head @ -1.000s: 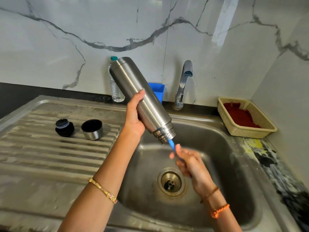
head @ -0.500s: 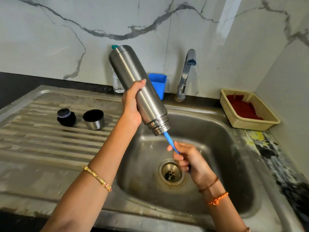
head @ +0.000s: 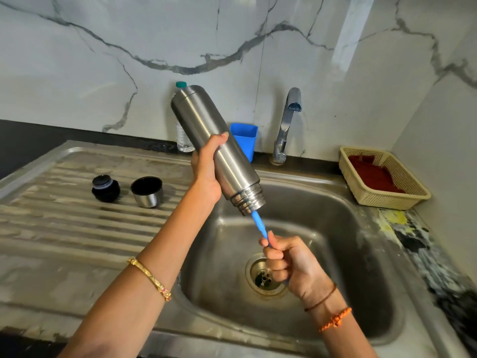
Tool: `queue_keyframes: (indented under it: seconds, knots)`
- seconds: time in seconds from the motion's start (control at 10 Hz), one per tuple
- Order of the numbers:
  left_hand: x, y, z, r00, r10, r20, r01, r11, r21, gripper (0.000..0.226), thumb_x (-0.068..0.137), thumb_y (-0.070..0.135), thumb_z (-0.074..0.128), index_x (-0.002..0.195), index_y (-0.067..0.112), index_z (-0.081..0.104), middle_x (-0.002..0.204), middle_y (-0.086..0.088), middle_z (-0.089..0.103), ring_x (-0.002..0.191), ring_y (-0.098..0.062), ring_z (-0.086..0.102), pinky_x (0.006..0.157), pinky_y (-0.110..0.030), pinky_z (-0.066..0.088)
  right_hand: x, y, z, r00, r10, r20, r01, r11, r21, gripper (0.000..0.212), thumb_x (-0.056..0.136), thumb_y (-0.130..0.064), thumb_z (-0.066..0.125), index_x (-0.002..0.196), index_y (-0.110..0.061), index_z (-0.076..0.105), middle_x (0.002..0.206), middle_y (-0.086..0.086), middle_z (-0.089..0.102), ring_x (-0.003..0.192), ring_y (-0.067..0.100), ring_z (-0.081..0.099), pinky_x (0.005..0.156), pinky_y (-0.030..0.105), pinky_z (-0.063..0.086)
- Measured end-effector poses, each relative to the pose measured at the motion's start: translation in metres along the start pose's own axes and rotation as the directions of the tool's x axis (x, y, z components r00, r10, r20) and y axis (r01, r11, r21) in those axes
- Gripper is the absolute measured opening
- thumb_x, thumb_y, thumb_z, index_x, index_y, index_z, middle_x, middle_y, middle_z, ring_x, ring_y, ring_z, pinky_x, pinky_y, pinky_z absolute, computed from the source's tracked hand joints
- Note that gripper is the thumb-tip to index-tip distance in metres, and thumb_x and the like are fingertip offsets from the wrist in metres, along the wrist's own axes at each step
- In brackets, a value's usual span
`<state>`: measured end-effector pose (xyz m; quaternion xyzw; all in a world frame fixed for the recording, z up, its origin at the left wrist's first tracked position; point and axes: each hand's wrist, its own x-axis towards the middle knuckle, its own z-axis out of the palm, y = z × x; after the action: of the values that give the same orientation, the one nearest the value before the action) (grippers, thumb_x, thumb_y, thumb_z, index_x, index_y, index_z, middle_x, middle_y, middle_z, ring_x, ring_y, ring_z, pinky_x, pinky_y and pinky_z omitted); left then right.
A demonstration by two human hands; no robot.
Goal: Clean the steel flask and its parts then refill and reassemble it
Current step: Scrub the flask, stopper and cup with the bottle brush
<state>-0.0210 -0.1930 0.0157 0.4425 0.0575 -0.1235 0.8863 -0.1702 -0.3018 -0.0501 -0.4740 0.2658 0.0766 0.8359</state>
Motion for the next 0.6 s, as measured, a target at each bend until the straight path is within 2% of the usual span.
queue_keyframes:
  seconds: [0.1,0.2,0.3,0.4,0.5,0.6]
  knots:
    - [-0.002,0.011,0.013,0.999,0.048,-0.021,-0.048,0.999,-0.018,0.088,0.04,0.034,0.081,0.12,0.009,0.055,0.101,-0.011,0.065,0.092,-0.028,0.066,0.083,-0.047,0.055,0.003,-0.001,0.004,0.878,-0.466,-0.11,0.406,0.846,-0.346,0.021,0.092,-0.019,0.053,0.072,-0.013,0.057,0.049,-0.006,0.043,0.034,0.001,0.031,0.036,0.013,0.024]
    - [0.001,0.022,0.013,0.995,0.054,-0.081,-0.058,0.997,-0.046,0.081,0.044,0.032,0.078,0.119,0.01,0.055,0.105,-0.011,0.066,0.093,-0.026,0.067,0.081,-0.045,0.056,0.009,0.01,0.007,0.278,-0.956,0.092,0.337,0.008,-0.941,0.013,0.085,-0.026,0.059,0.076,-0.018,0.064,0.062,-0.005,0.058,0.045,0.012,0.05,0.039,0.023,0.035]
    - [0.0,0.018,0.008,0.994,0.042,-0.102,-0.048,0.997,-0.062,0.081,0.045,0.032,0.079,0.118,0.01,0.054,0.104,-0.01,0.067,0.093,-0.026,0.067,0.081,-0.044,0.056,0.015,0.014,0.002,0.128,-0.935,0.332,0.147,-0.313,-0.938,0.027,0.084,-0.025,0.048,0.073,-0.013,0.069,0.053,0.0,0.055,0.036,0.021,0.049,0.031,0.019,0.027]
    - [0.0,0.012,0.008,0.986,0.095,-0.138,-0.097,0.995,-0.008,0.055,0.065,0.022,0.077,0.111,0.007,0.051,0.088,-0.005,0.064,0.077,-0.019,0.065,0.07,-0.032,0.056,0.012,0.013,0.01,0.529,-0.841,0.113,0.467,0.178,-0.866,0.03,0.083,-0.032,0.049,0.065,-0.014,0.065,0.04,0.0,0.047,0.03,0.016,0.041,0.031,0.019,0.025]
    - [-0.004,0.008,0.007,1.0,0.015,-0.025,-0.014,0.999,0.041,0.069,0.053,0.026,0.08,0.113,0.008,0.052,0.092,-0.01,0.064,0.08,-0.025,0.065,0.074,-0.041,0.057,-0.008,-0.007,0.005,0.993,-0.098,0.067,0.1,0.994,-0.031,0.021,0.085,-0.025,0.049,0.07,-0.012,0.055,0.04,-0.008,0.032,0.027,-0.001,0.022,0.028,0.01,0.012]
    - [-0.006,0.003,0.004,0.999,-0.036,0.022,0.035,0.998,0.052,0.088,0.039,0.031,0.081,0.119,0.006,0.054,0.096,-0.012,0.064,0.084,-0.027,0.064,0.08,-0.045,0.056,-0.015,0.002,-0.001,0.973,-0.228,0.031,0.228,0.942,-0.247,0.031,0.093,-0.027,0.046,0.072,-0.008,0.059,0.044,-0.002,0.037,0.029,0.003,0.024,0.032,0.012,0.018]
